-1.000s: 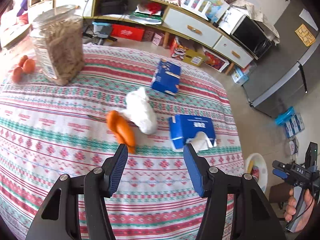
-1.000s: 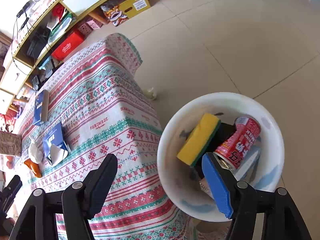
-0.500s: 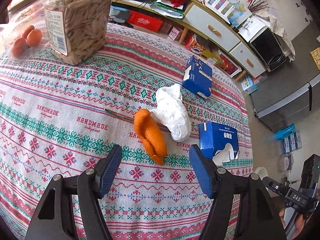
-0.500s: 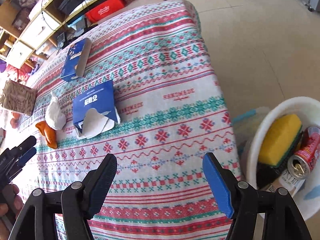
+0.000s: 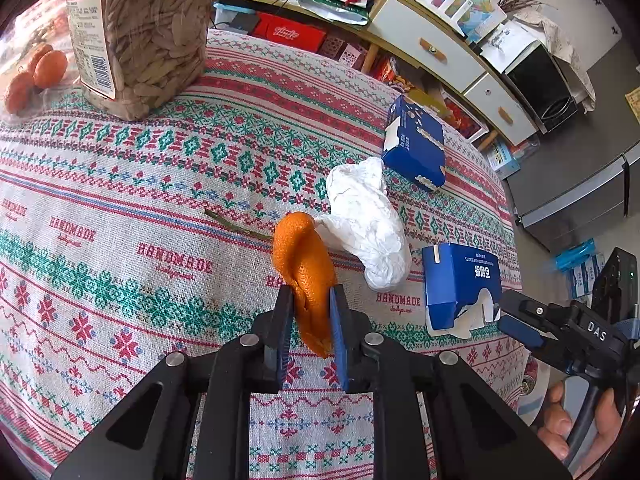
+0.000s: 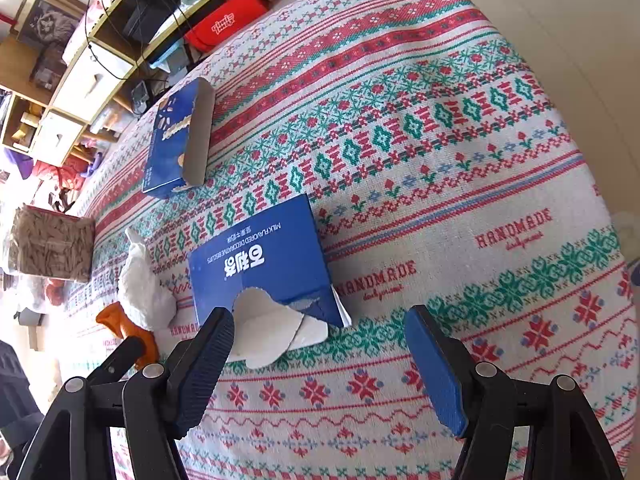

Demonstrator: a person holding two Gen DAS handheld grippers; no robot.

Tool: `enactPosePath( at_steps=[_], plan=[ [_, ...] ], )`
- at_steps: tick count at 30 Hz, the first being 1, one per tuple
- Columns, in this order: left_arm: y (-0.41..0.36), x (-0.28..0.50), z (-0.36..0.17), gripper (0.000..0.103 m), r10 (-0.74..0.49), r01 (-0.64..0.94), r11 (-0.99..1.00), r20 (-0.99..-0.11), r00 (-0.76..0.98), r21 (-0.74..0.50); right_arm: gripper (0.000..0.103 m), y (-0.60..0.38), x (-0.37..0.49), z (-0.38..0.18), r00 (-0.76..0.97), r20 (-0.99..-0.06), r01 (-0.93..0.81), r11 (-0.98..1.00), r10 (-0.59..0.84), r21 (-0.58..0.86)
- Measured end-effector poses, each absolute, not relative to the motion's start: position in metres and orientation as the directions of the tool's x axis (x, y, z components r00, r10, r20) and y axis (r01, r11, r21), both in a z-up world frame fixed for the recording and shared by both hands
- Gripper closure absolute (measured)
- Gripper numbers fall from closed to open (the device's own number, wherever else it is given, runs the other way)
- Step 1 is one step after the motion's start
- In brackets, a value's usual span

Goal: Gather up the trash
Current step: 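Hold the orange object in the left tool while the right tool grasps the blue biscuit box, then drop the orange object and the biscuit box into the bin with both tools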

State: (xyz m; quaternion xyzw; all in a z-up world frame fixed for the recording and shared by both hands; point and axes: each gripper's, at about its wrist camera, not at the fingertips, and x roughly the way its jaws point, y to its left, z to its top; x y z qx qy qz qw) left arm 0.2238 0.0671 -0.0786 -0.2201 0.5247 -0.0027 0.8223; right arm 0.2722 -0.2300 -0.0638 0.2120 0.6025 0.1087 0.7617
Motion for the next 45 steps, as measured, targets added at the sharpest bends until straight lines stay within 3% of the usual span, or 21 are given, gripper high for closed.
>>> enactPosePath(
  at_steps=[5, 8, 12, 27, 39, 45],
  plan=[
    [0.071, 0.220, -0.076, 0.088, -0.255, -0.232, 0.892, -0.856, 0.450, -0.388, 0.030, -0.214, 0.279, -0.062, 0.272, -0.896, 0.050, 0.924, 0.352, 0.378],
    [0.070, 0.219, -0.074, 0.088, -0.246, -0.229, 0.898, -0.860, 0.447, -0.376, 0.037, -0.201, 0.284, -0.062, 0.282, -0.914, 0.007, 0.952, 0.292, 0.306],
    [0.073, 0.215, -0.069, 0.088, -0.255, -0.235, 0.889, -0.850, 0.460, -0.394, 0.071, -0.190, 0.285, -0.063, 0.275, -0.918, -0.047, 0.957, 0.287, 0.285],
    [0.074, 0.195, -0.043, 0.088, -0.248, -0.202, 0.899, -0.832, 0.497, -0.389, 0.072, -0.181, 0.269, -0.047, 0.288, -0.909, -0.131, 0.952, 0.302, 0.275],
    [0.022, 0.172, -0.021, 0.088, -0.076, -0.104, 0.983, -0.845, 0.529, -0.154, 0.072, -0.200, 0.242, -0.025, 0.318, -0.896, -0.154, 0.949, 0.311, 0.276],
    [0.004, 0.158, -0.006, 0.089, -0.073, -0.051, 0.991, -0.825, 0.560, -0.122, 0.072, -0.211, 0.224, -0.010, 0.339, -0.881, -0.163, 0.943, 0.329, 0.290]
  ],
)
